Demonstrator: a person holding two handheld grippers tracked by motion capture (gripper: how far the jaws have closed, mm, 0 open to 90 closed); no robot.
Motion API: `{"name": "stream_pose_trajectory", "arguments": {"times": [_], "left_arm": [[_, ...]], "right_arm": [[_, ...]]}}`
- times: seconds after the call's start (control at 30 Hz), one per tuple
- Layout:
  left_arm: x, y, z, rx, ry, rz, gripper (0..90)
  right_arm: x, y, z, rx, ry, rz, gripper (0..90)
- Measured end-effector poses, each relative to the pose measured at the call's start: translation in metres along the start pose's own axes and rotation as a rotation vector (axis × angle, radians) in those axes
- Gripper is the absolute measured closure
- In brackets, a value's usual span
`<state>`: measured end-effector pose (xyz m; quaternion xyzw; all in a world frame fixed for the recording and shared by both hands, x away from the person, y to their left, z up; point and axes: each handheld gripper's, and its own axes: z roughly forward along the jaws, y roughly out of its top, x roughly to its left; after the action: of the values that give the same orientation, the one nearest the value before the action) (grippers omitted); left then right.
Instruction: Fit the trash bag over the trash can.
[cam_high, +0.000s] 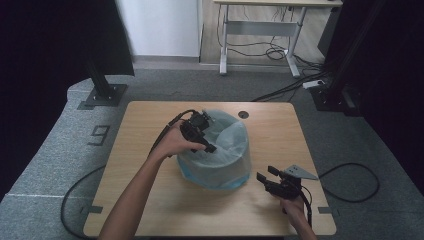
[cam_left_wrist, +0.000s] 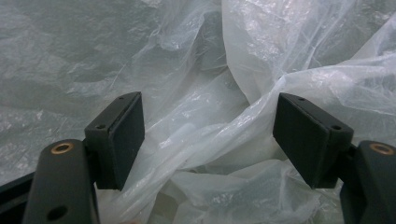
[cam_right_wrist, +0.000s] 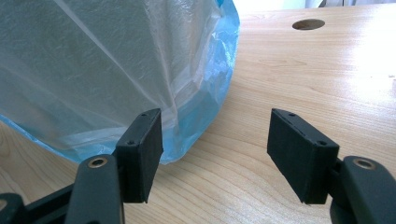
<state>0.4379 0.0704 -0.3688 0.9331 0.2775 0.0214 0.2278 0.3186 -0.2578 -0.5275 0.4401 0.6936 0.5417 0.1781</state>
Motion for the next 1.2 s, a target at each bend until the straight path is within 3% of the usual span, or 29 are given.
{"name": "stream_pose_trajectory", "arguments": {"times": [0.17,0.2,0.23,0.3,0.5,0.63,0.8,1.03,1.2], "left_arm": [[-0.001,-0.002,-0.004,-0.029,-0.001,0.004,25.4],[-0.001,-0.002,-0.009,-0.077,-0.014,-0.002,25.6],[-0.001,-0.002,-0.009,-0.077,-0.014,-0.002,25.7],[0.000,-0.002,-0.017,-0.137,-0.046,-0.005,25.8],[-0.001,0.011,-0.029,-0.245,-0.027,-0.007,25.1],[-0.001,0.021,-0.026,-0.249,-0.023,-0.013,24.6],[0.002,0.036,-0.019,-0.266,-0.046,-0.032,24.4],[0.005,0.051,-0.003,-0.243,-0.039,-0.057,24.3],[0.002,0.058,0.016,-0.156,-0.046,-0.051,24.1]], "right_arm": [[0.000,0.000,0.000,0.001,0.000,-0.001,35.0],[-0.001,0.000,0.000,0.001,0.000,-0.001,35.0],[-0.001,0.000,0.000,0.001,0.000,-0.001,35.0],[-0.001,0.000,0.000,0.002,0.001,0.000,35.0],[-0.001,0.000,0.000,-0.002,0.016,0.016,35.0],[-0.001,0.000,-0.001,0.000,0.017,0.017,34.9],[-0.002,0.001,-0.002,-0.003,0.019,0.020,34.9],[-0.003,0.001,-0.005,0.001,0.028,0.025,35.7],[-0.001,0.001,-0.005,0.004,0.038,0.018,35.7]]}}
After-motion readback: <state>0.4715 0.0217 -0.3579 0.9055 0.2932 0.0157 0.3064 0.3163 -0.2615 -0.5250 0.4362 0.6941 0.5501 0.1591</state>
